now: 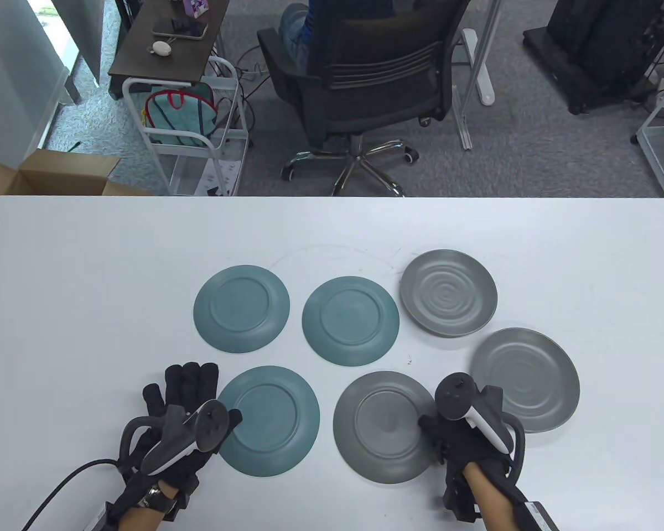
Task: Flip plate to back facing up
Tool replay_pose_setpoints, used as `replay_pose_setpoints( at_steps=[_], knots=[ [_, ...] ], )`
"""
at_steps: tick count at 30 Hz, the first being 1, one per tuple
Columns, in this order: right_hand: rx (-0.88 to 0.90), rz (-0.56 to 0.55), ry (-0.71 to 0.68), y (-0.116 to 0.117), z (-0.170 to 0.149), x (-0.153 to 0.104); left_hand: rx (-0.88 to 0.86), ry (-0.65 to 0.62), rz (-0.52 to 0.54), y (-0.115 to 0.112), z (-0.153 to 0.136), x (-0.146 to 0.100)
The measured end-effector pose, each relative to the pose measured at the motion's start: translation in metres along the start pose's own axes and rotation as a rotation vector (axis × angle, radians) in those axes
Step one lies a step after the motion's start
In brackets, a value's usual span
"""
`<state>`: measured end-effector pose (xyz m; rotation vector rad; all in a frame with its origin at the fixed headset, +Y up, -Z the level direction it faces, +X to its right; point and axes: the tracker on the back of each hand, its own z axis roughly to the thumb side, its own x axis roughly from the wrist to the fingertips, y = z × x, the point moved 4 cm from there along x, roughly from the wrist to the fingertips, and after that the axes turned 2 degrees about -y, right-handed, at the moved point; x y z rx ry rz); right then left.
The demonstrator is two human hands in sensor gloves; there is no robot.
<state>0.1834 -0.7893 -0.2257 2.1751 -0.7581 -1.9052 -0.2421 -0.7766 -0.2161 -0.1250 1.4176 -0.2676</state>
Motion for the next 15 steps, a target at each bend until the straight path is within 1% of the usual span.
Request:
replay_pose_setpoints(
  at_steps=[2, 9, 13, 15],
  knots=[
    [-0.044, -0.002, -0.004, 0.000, 0.002, 0.000, 0.001, 0.001, 0.001, 0.000, 0.000, 0.000],
    [-0.012, -0.031, -0.052, -0.007, 0.007, -0.010, 0.010, 0.000, 0.008, 0.001, 0.001, 0.000],
    [-0.005, -0.095, -0.080, -0.025, 0.009, -0.020, 0.018, 0.000, 0.013, 0.002, 0.002, -0.001],
    [-0.004, -0.143, -0.081, -0.039, 0.005, -0.025, 0.022, 0.000, 0.017, 0.002, 0.002, -0.001]
  ],
)
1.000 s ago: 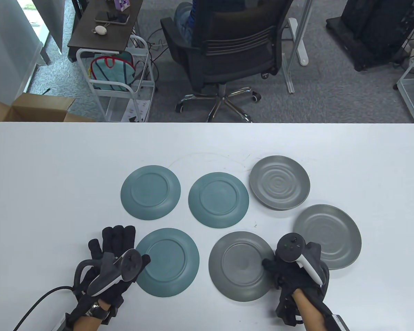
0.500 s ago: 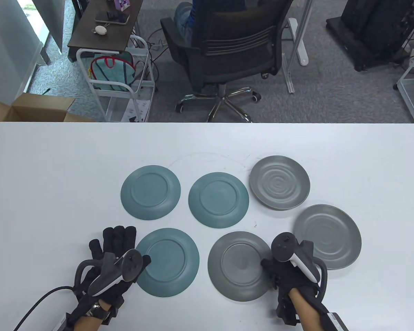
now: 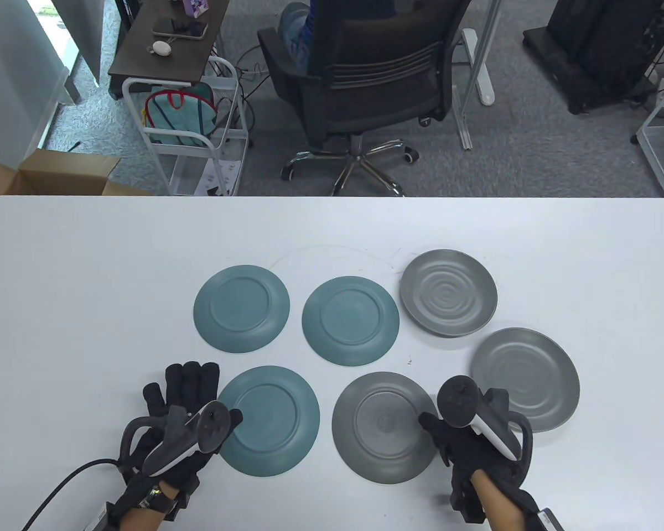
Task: Flip plate to back facing up
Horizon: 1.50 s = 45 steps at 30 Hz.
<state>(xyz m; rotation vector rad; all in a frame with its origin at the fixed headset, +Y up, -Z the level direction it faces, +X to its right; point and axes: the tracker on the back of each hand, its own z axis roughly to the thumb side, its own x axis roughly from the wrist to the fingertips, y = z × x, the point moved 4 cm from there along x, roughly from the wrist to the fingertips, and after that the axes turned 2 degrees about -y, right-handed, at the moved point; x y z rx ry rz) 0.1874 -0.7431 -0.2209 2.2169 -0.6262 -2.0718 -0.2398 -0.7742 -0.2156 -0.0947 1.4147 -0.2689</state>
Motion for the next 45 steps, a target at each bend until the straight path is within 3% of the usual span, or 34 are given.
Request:
replay_pose_setpoints(
  at_steps=[4, 9, 21, 29, 45],
  knots=[
    [-0.028, -0.055, 0.037, -0.020, -0.015, -0.003, 0.002, 0.001, 0.003, 0.000, 0.001, 0.000],
    [-0.076, -0.030, 0.127, -0.027, -0.041, 0.002, 0.004, 0.005, 0.008, 0.001, 0.000, 0.000],
    [-0.108, 0.101, 0.258, 0.012, -0.080, 0.035, 0.004, 0.010, 0.011, 0.002, 0.000, -0.001],
    [-0.297, 0.044, 0.248, 0.023, -0.076, 0.041, 0.000, 0.011, 0.015, 0.003, -0.002, -0.001],
    [-0.397, -0.071, 0.189, 0.024, -0.061, 0.039, -0.004, 0.006, 0.003, 0.003, 0.000, -0.001]
  ],
)
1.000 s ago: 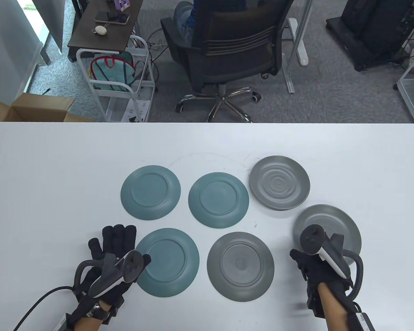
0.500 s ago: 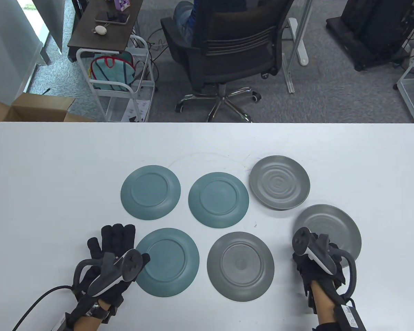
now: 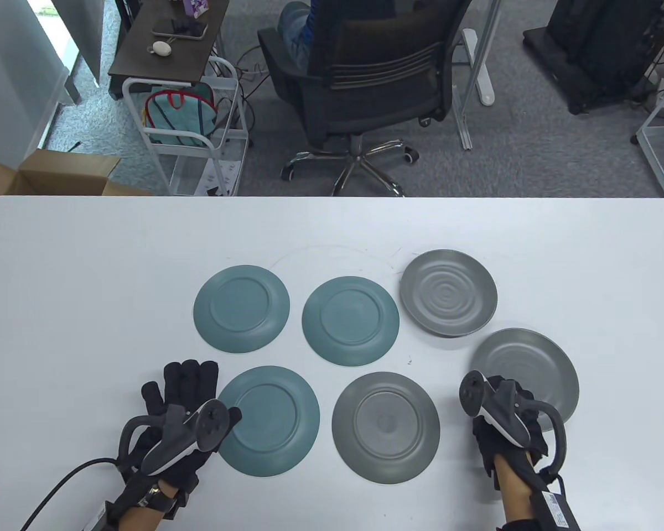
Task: Flip plate to back facing up
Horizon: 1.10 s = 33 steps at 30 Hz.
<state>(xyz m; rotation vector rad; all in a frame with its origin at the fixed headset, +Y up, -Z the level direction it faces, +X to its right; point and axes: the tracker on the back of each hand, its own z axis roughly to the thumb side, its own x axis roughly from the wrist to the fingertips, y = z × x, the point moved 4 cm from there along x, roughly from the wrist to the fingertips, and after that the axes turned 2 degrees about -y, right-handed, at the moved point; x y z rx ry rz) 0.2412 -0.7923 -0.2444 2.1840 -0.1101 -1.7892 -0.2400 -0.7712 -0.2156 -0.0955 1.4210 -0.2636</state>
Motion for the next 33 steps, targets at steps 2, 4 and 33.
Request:
replay_pose_setpoints(
  at_steps=[2, 4, 33],
  knots=[
    [-0.021, -0.006, -0.005, -0.001, 0.002, -0.001, -0.001, -0.001, 0.003, 0.001, 0.000, 0.000],
    [-0.029, -0.017, -0.006, -0.004, 0.003, -0.003, -0.003, -0.004, 0.008, 0.002, 0.001, -0.001],
    [0.519, -0.246, 0.023, -0.087, -0.058, -0.029, -0.013, -0.007, 0.013, 0.004, 0.001, -0.001]
  ],
)
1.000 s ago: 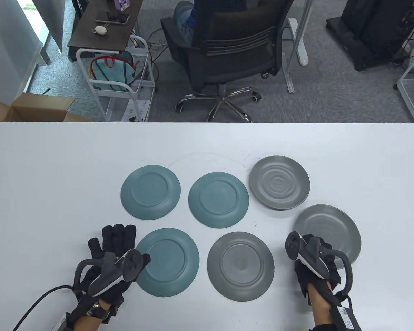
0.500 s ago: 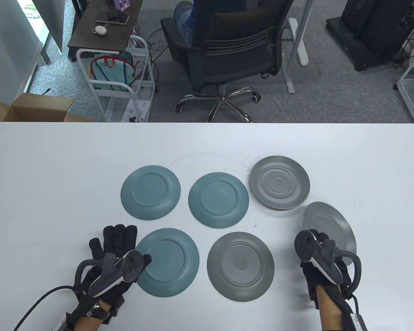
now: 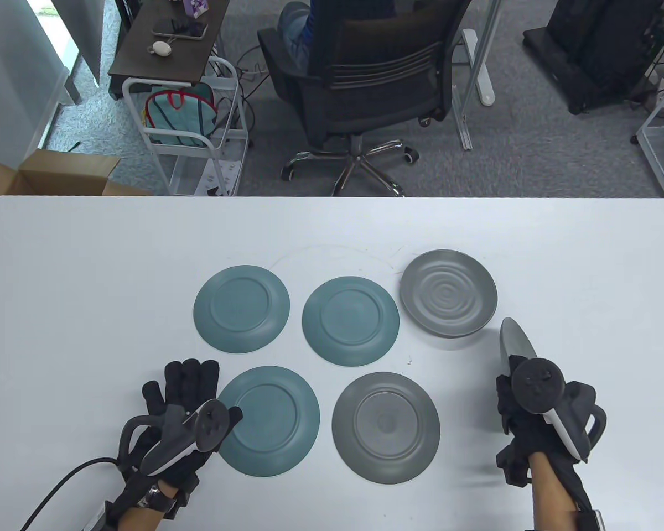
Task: Flip plate to back facing up
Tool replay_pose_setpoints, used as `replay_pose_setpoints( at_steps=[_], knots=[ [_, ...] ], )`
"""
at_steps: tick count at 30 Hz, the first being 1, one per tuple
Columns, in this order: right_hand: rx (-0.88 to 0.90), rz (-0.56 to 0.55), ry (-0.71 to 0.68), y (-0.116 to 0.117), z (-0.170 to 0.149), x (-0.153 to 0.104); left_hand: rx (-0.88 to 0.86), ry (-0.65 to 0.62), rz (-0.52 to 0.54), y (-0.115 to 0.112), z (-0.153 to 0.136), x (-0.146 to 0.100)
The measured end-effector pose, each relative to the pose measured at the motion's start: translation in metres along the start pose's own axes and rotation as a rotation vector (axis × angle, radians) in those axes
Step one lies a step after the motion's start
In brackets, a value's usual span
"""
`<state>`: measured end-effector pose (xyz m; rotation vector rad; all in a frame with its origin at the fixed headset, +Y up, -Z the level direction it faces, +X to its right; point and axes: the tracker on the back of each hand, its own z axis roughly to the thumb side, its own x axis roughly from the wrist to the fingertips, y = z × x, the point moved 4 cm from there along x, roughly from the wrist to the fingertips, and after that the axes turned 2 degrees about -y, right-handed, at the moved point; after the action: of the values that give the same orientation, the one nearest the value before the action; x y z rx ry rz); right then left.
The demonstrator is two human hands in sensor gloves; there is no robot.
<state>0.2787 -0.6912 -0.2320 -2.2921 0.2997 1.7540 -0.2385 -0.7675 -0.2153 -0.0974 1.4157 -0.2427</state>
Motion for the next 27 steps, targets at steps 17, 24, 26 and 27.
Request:
replay_pose_setpoints(
  at_steps=[17, 24, 26, 27],
  knots=[
    [0.498, -0.044, 0.144, -0.026, -0.054, -0.001, -0.005, -0.001, -0.006, 0.000, 0.000, 0.000],
    [0.643, -0.051, 0.245, -0.021, -0.082, -0.001, -0.006, -0.002, -0.005, 0.000, -0.001, 0.000],
    [0.652, -0.050, 0.264, -0.019, -0.087, -0.002, -0.006, -0.002, -0.005, 0.000, -0.001, 0.000],
    [0.659, -0.050, 0.275, -0.019, -0.090, -0.002, -0.006, -0.002, -0.004, 0.000, -0.001, 0.000]
  ],
)
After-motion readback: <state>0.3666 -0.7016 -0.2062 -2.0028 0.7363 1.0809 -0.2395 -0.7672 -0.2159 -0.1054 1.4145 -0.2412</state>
